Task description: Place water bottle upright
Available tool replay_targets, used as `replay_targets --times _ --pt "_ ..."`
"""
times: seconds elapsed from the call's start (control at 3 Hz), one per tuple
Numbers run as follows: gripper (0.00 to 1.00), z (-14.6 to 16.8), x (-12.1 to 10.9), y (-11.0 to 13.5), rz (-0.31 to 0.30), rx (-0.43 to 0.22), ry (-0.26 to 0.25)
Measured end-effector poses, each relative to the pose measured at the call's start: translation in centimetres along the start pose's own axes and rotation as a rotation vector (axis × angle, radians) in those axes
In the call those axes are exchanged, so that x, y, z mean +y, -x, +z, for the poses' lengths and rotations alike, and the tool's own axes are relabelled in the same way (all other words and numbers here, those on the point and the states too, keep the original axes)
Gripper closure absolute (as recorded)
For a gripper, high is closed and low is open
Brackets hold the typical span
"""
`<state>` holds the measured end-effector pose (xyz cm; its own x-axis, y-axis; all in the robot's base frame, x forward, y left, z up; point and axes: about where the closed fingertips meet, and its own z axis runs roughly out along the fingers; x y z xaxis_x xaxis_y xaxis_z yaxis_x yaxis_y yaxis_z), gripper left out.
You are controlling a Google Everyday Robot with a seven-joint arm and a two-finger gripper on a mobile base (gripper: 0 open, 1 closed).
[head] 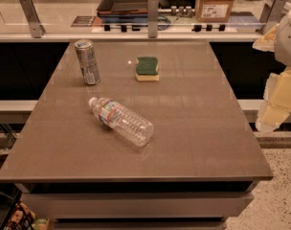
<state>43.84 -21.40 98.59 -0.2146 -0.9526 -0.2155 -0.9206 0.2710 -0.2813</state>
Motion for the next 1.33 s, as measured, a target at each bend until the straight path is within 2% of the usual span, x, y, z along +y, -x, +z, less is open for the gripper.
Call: replay_targets --times 0.33,0.67,1.0,1.33 --pt "0.00 0.0 0.0 0.0 0.000 0.000 0.000" --pt "0.00 0.5 0.1 0.5 0.034 -0.011 -0.001" --pt "0.00 2.5 0.7 2.1 0.080 -0.017 0.026" --pt "0.00 4.7 1.3 4.8 0.123 -0.010 0.068"
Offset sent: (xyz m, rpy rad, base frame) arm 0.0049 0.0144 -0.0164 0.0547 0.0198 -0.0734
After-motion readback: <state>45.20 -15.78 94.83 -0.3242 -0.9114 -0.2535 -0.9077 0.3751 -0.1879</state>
